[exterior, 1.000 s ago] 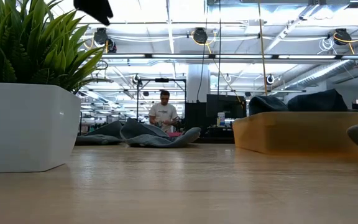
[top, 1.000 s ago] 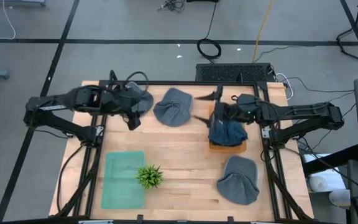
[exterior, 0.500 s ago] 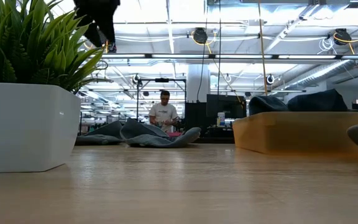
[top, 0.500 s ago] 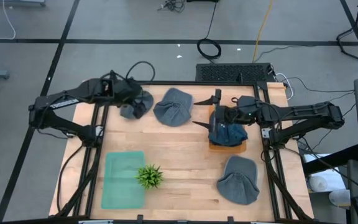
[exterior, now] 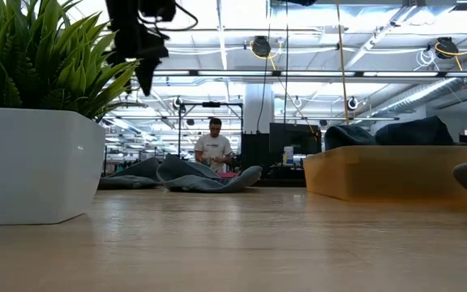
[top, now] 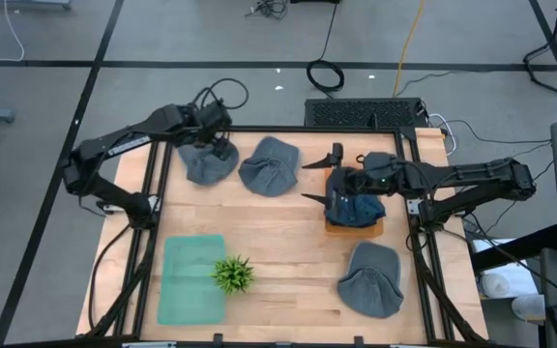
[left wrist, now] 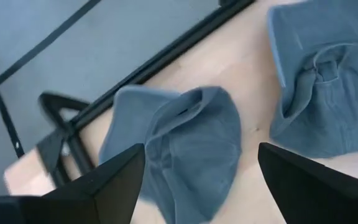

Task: Pick & Place hat
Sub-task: Put the top left gray cap into the green bin

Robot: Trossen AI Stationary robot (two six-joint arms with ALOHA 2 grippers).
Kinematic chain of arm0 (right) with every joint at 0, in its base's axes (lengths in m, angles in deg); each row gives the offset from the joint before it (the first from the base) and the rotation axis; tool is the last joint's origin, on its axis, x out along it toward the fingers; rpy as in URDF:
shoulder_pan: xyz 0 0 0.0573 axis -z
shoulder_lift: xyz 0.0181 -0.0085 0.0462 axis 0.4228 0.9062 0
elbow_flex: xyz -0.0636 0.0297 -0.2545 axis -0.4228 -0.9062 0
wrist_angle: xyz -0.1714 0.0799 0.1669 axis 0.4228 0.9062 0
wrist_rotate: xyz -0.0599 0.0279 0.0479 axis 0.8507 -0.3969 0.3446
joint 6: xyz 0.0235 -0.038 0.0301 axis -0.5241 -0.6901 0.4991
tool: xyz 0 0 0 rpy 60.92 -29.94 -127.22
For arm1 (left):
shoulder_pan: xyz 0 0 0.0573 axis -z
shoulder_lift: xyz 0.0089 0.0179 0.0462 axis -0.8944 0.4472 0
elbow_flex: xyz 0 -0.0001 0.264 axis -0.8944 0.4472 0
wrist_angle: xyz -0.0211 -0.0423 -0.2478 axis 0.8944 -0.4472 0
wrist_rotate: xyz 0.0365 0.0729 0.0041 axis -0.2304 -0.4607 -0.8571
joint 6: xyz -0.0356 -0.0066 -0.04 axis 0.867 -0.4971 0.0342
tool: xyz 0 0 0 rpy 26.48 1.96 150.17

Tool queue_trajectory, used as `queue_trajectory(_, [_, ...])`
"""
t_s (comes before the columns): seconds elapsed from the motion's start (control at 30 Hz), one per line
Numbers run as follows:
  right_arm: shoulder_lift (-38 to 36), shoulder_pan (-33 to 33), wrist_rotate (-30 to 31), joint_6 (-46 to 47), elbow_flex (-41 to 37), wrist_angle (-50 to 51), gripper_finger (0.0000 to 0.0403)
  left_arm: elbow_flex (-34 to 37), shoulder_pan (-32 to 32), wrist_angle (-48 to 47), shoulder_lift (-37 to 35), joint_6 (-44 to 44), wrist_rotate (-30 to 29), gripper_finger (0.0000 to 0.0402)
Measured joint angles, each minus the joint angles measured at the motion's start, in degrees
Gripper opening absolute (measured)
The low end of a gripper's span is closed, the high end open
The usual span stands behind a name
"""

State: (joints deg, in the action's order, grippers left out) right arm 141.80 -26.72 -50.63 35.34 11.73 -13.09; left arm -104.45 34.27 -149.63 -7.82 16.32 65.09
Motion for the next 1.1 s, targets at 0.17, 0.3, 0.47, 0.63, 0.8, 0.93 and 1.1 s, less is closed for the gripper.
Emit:
queue_trajectory(0.17, [0.00,-1.74,-0.03,0.00,0.00,2.34,0.0304,0.00,-3.28,6.31,4.25,-12.63,4.24,0.0330])
queue_trajectory(0.3, [0.00,-3.00,-0.03,0.00,0.02,3.48,0.0304,-0.01,-4.85,10.74,7.51,-21.40,5.87,0.0323])
queue_trajectory(0.47, [0.00,-4.14,0.04,-0.06,0.02,3.57,0.0304,0.00,-6.46,10.51,11.46,-31.25,6.48,0.0315])
queue_trajectory(0.63, [0.00,-4.42,0.05,-1.18,0.02,3.49,0.0304,0.00,-8.03,8.91,14.88,-39.83,7.59,0.0315])
queue_trajectory(0.8, [0.00,-4.42,0.06,-1.28,0.02,3.52,0.0304,0.00,-9.31,8.69,18.09,-45.94,7.22,0.0315])
queue_trajectory(0.93, [0.00,-4.42,0.00,-0.97,0.02,4.07,0.0304,0.00,-10.28,8.70,20.36,-48.69,6.97,0.0315])
queue_trajectory(1.1, [0.00,-4.42,0.00,-0.17,0.02,5.53,0.0304,0.00,-11.42,9.17,23.28,-51.01,6.99,0.0315])
